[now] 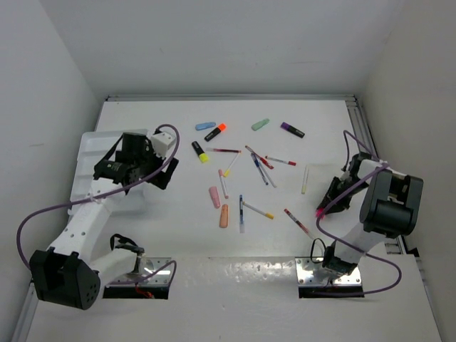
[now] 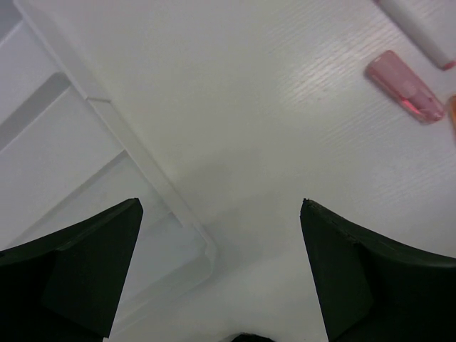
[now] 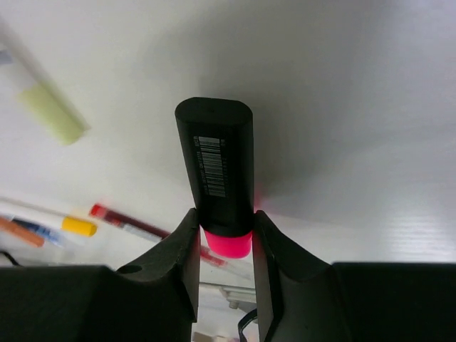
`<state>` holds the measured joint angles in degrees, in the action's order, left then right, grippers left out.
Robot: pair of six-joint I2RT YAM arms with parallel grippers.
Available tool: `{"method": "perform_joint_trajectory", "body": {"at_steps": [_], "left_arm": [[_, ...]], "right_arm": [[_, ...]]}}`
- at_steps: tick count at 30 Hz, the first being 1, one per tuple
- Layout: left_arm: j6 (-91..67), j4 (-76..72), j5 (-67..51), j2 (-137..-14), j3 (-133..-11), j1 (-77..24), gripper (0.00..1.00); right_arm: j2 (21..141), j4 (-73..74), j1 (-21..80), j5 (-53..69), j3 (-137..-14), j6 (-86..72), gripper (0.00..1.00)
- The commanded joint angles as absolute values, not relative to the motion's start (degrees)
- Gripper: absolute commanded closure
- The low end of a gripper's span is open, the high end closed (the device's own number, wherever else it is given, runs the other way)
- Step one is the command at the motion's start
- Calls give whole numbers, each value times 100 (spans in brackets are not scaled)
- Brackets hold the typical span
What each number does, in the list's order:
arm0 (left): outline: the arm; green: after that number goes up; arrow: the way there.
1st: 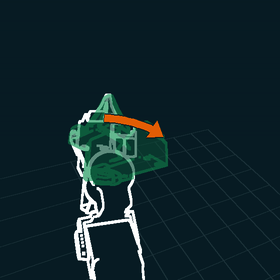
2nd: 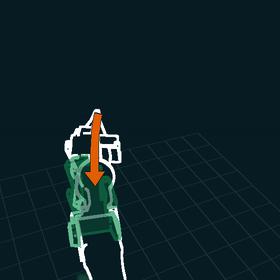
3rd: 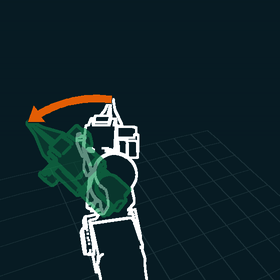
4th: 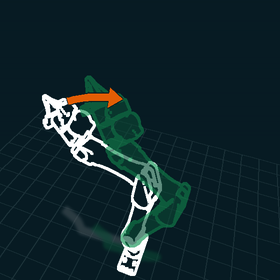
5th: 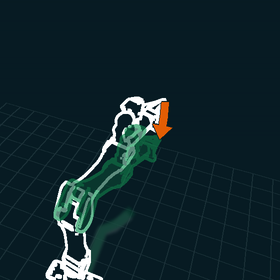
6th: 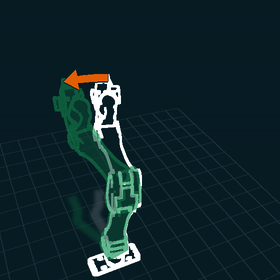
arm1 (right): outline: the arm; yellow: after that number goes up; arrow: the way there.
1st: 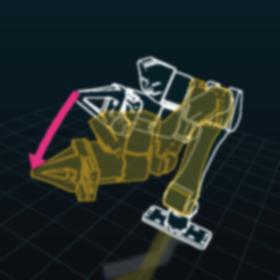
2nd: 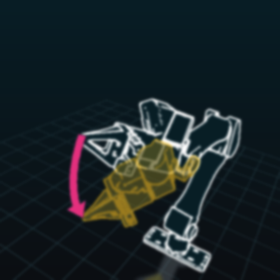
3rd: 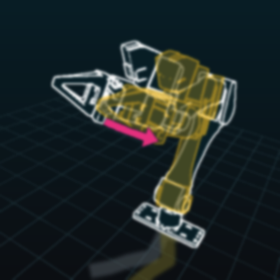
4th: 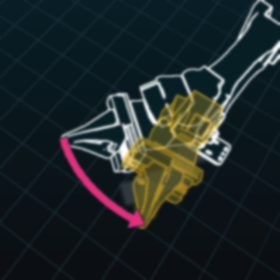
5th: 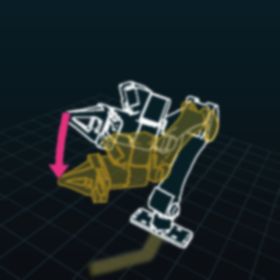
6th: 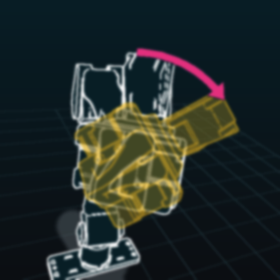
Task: Sort the stationery into containers
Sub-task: Grab a piece of stationery with the right arm, then pass the stationery from the right arm to the left
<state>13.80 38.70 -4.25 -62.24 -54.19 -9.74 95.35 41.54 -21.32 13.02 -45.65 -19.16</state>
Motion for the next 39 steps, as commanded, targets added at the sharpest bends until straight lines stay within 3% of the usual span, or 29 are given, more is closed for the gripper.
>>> {"method": "perform_joint_trajectory", "body": {"at_steps": [1,8,17,26,33,39], "left_arm": [[1976,3727,-1676,-5766,-5660,-949,0],[2759,3367,-3057,-5011,-5300,-1019,7],[4707,3041,-4790,-4430,-5194,-1599,22],[6511,4130,-4151,-5132,-5801,-3259,26],[6504,3701,-3183,-5326,-5529,-4586,29],[6557,3489,-2514,-5510,-5449,-4878,39]], "right_arm": [[9299,4147,-1934,2142,-5052,-943,100],[9394,5544,-828,4241,-5879,-45,100],[10352,7372,1404,5817,-7390,922,100],[11179,8472,2891,6257,-8849,1301,100],[11505,8692,3463,6592,-9299,1310,100],[11522,8815,3656,6811,-9325,1371,100]]}}
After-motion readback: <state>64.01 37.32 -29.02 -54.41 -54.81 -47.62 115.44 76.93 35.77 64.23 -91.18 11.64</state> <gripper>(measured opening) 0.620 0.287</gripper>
